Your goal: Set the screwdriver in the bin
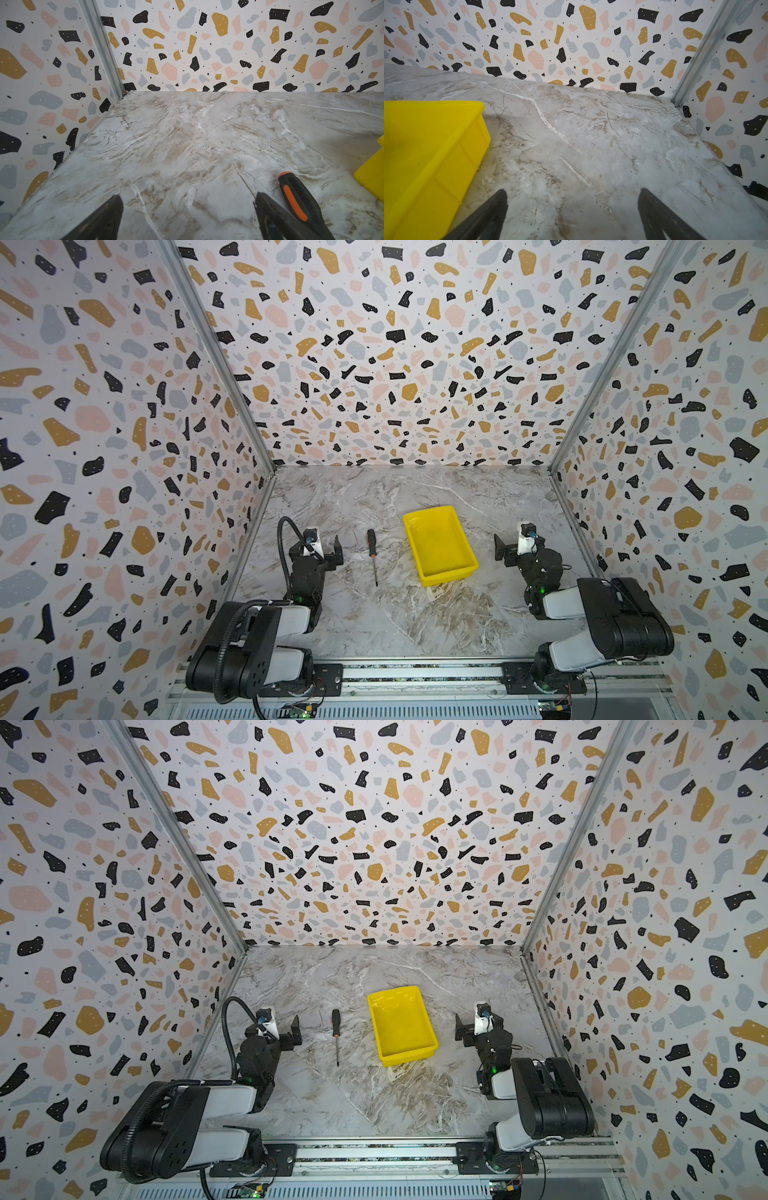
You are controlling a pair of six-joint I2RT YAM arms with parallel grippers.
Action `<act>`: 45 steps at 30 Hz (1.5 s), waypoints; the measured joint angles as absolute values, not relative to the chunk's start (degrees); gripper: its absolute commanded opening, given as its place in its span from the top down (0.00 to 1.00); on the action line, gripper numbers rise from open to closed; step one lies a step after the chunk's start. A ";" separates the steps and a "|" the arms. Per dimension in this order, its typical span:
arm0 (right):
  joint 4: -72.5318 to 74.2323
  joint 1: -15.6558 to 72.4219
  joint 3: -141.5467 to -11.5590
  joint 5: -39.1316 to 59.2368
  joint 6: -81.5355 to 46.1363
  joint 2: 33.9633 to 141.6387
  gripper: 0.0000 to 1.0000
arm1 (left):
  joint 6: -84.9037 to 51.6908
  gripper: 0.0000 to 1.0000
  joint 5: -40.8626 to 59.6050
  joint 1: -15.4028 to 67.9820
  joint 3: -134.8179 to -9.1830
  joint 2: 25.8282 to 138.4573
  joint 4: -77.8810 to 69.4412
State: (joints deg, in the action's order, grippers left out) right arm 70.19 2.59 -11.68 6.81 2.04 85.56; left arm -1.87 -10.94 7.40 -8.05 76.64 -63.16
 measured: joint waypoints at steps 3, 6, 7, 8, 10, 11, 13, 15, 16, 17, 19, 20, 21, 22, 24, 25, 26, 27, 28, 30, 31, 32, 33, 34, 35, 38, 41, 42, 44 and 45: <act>70.19 2.59 -11.68 6.81 2.04 85.56 0.01 | -1.85 0.00 -10.94 7.40 -8.05 76.64 -63.18; 70.22 2.59 -11.68 6.81 2.04 85.56 0.01 | -1.87 0.00 -10.94 7.40 -8.05 76.64 -63.18; 70.22 2.59 -11.68 6.81 2.04 85.56 0.01 | -1.85 0.00 -10.94 7.40 -8.05 76.64 -63.18; 70.22 2.59 -11.68 6.81 2.04 85.56 0.01 | -1.85 0.00 -10.94 7.40 -8.05 76.64 -63.18; 70.19 2.59 -11.68 6.81 2.04 85.56 0.01 | -1.85 0.00 -10.94 7.40 -8.05 76.64 -63.18; 70.22 2.59 -11.68 6.81 2.04 85.56 0.01 | -1.85 0.00 -10.94 7.40 -8.05 76.64 -63.18; 70.22 2.59 -11.68 6.81 2.04 85.56 0.01 | -1.85 0.00 -10.94 7.40 -8.05 76.64 -63.18; 70.22 2.59 -11.68 6.81 2.04 85.56 0.01 | -1.85 0.00 -10.94 7.40 -8.05 76.64 -63.18; 70.22 2.59 -11.68 6.83 2.04 85.56 0.01 | -1.85 0.00 -10.94 7.40 -8.05 76.64 -63.18; 70.22 2.59 -11.68 6.85 2.04 85.56 0.01 | -1.85 0.00 -10.94 7.40 -8.05 76.64 -63.18; 70.22 2.57 -11.68 6.87 2.04 85.56 0.01 | -1.85 0.00 -10.94 7.40 -8.05 76.64 -63.18; 70.19 2.57 -11.68 6.87 2.04 85.56 0.01 | -1.85 0.00 -10.94 7.40 -8.05 76.64 -63.18; 70.22 2.57 -11.66 6.87 2.04 85.56 0.01 | -1.83 0.00 -10.87 7.40 -8.03 76.64 -63.20; 70.39 2.68 -11.55 6.74 2.09 85.54 0.01 | -1.67 0.00 -10.59 7.40 -8.01 76.64 -63.22; 71.26 3.57 -10.44 5.13 2.33 84.88 0.01 | -1.41 0.00 -10.02 7.40 -8.01 76.47 -63.13; 71.55 4.21 -9.19 4.25 2.46 83.53 0.01 | -1.28 0.00 -9.96 7.40 -8.01 75.94 -62.67; 71.48 4.82 -7.97 3.31 2.52 81.73 0.01 | -1.30 0.00 -10.02 7.40 -8.03 75.00 -61.65; 70.94 5.61 -6.57 2.00 2.57 78.85 0.01 | -1.50 0.00 -10.39 7.40 -8.25 73.14 -59.55; 68.73 6.44 -5.96 0.01 2.37 75.11 0.01 | -1.93 0.00 -11.00 7.40 -9.19 70.74 -55.79; 62.24 8.01 -6.98 -3.03 1.98 67.35 0.01 | -2.74 0.00 -12.01 7.53 -12.80 65.95 -46.92; 58.04 8.91 -8.64 -4.58 1.76 63.24 0.01 | -3.53 0.00 -12.51 7.66 -15.29 63.40 -42.22; 54.22 9.72 -10.63 -5.82 1.45 60.10 0.01 | -4.38 0.00 -12.73 7.73 -17.52 61.01 -38.33; 50.11 10.57 -13.28 -7.05 0.80 57.23 0.01 | -5.52 0.00 -12.93 7.84 -19.55 58.33 -34.63; 45.43 11.31 -16.25 -8.05 -1.19 54.96 0.01 | -7.31 0.00 -13.04 8.01 -21.45 55.00 -30.65; 39.48 11.81 -19.75 -9.13 -5.15 53.01 0.01 | -9.04 0.00 -13.15 8.05 -22.79 52.16 -27.00; 26.15 11.84 -26.39 -12.12 -18.15 49.98 0.01 | -14.04 0.00 -12.75 8.12 -25.06 45.28 -17.43; 19.00 8.99 -24.21 -10.28 -26.46 48.58 0.01 | -17.17 0.00 -11.18 8.12 -22.74 40.40 -12.29; 17.04 8.29 -22.50 -9.67 -28.56 48.60 0.01 | -17.80 0.00 -11.16 8.12 -21.61 39.05 -10.11; 13.34 7.53 -19.35 -9.32 -30.85 49.60 0.01 | -19.07 0.00 -11.27 8.12 -20.08 37.43 -6.63; 11.81 7.57 -17.28 -9.32 -31.70 49.89 0.01 | -20.03 0.00 -11.79 8.12 -19.14 36.69 -5.37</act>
State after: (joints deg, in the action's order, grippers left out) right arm 11.81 7.57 -17.28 -9.32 -31.70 49.89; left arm -20.03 -11.79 8.12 -19.14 36.69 -5.37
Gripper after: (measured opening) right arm 0.990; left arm 0.997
